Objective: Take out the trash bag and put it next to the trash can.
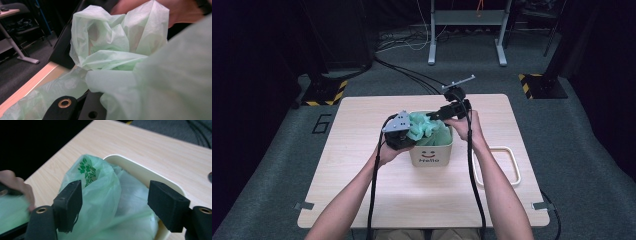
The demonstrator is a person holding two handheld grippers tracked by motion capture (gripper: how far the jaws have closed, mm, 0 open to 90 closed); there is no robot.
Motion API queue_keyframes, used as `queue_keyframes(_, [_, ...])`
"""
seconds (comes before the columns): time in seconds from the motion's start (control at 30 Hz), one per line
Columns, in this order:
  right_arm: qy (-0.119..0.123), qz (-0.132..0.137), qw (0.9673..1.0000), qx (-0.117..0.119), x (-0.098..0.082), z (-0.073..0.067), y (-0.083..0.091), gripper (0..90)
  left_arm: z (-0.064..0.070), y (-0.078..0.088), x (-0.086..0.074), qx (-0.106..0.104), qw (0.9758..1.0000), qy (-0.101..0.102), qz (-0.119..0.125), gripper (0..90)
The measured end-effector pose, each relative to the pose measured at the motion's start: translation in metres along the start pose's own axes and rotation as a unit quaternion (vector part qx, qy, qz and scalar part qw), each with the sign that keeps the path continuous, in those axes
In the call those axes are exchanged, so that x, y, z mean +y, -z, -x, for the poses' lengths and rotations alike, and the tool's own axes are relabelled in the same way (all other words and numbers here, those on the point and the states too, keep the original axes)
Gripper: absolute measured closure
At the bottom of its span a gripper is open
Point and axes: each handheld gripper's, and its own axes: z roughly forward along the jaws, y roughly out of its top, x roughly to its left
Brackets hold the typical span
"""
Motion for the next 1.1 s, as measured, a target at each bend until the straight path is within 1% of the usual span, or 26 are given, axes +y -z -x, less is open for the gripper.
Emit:
queue_keyframes(0.03, [-0.003,-0.007,1.0,0.003,0.002,0.0,-0.004,25.2,0.001,0.0,0.0,-0.003,1.0,-0.001,0.0,87.6])
queue_keyframes(0.13, [-0.01,-0.027,0.9995,0.015,0.005,0.002,-0.015,26.0,0.003,0.001,0.002,-0.017,0.9997,-0.015,-0.002,87.6])
queue_keyframes(0.2, [-0.016,-0.036,0.9987,0.034,0.005,0.004,-0.021,32.4,0.004,0.002,0.004,-0.025,0.9995,-0.022,-0.001,87.6])
queue_keyframes(0.27, [-0.018,-0.046,0.9979,0.042,0.004,0.005,-0.027,48.6,0.005,0.002,0.005,-0.031,0.9991,-0.028,-0.001,87.6])
queue_keyframes(0.3, [-0.021,-0.049,0.9972,0.053,0.003,0.006,-0.029,53.1,0.005,0.002,0.005,-0.032,0.9991,-0.028,-0.001,87.6])
queue_keyframes(0.4, [-0.026,-0.051,0.996,0.068,0.0,0.006,-0.033,71.6,0.005,0.003,0.006,-0.033,0.999,-0.03,-0.001,87.6])
queue_keyframes(0.47, [-0.021,-0.053,0.996,0.069,-0.001,0.005,-0.034,82.0,0.004,0.004,0.006,-0.034,0.999,-0.031,0.0,87.5])
queue_keyframes(0.5, [-0.019,-0.051,0.9961,0.07,-0.002,0.005,-0.034,86.0,0.004,0.005,0.006,-0.031,0.9991,-0.03,0.0,87.5])
queue_keyframes(0.53, [-0.017,-0.047,0.9966,0.065,-0.002,0.005,-0.033,88.8,0.004,0.006,0.006,-0.032,0.9991,-0.028,0.002,87.5])
queue_keyframes(0.6, [-0.012,-0.037,0.997,0.066,-0.004,0.003,-0.028,89.8,0.003,0.007,0.005,-0.029,0.9992,-0.027,0.001,87.5])
queue_keyframes(0.63, [-0.011,-0.035,0.9974,0.062,-0.004,0.003,-0.026,89.9,0.002,0.008,0.004,-0.028,0.9993,-0.024,0.001,87.4])
queue_keyframes(0.67, [-0.007,-0.026,0.9978,0.06,-0.005,0.003,-0.022,90.0,0.001,0.009,0.004,-0.024,0.9994,-0.024,0.0,87.4])
queue_keyframes(0.7, [-0.009,-0.015,0.9982,0.058,-0.006,0.003,-0.018,90.0,0.0,0.01,0.003,-0.023,0.9995,-0.021,-0.001,87.4])
queue_keyframes(0.8, [-0.001,0.021,0.9984,0.052,-0.01,0.003,-0.002,90.0,-0.004,0.014,-0.001,-0.011,0.9999,-0.011,-0.003,87.3])
queue_keyframes(0.87, [0.003,0.043,0.9978,0.05,-0.012,0.003,0.01,90.0,-0.008,0.016,-0.005,-0.002,1.0,0.002,-0.003,87.2])
queue_keyframes(0.9, [0.005,0.053,0.9973,0.05,-0.014,0.003,0.015,90.0,-0.01,0.016,-0.007,0.0,1.0,0.005,-0.004,87.1])
queue_keyframes(0.93, [0.006,0.059,0.997,0.05,-0.015,0.002,0.02,90.0,-0.011,0.017,-0.008,0.005,0.9999,0.008,-0.007,87.0])
queue_keyframes(0.97, [0.013,0.067,0.9964,0.049,-0.016,0.001,0.025,90.0,-0.013,0.017,-0.01,0.012,0.9998,0.014,-0.01,86.6])
queue_keyframes(1.0, [0.017,0.073,0.9959,0.05,-0.017,0.0,0.029,90.0,-0.014,0.017,-0.011,0.014,0.9997,0.019,-0.008,86.5])
queue_keyframes(1.03, [0.022,0.077,0.9956,0.05,-0.019,-0.002,0.032,90.0,-0.015,0.017,-0.012,0.026,0.9994,0.022,-0.01,86.0])
queue_keyframes(1.1, [0.027,0.083,0.9947,0.053,-0.022,-0.005,0.038,90.0,-0.017,0.017,-0.015,0.044,0.9985,0.032,-0.006,85.0])
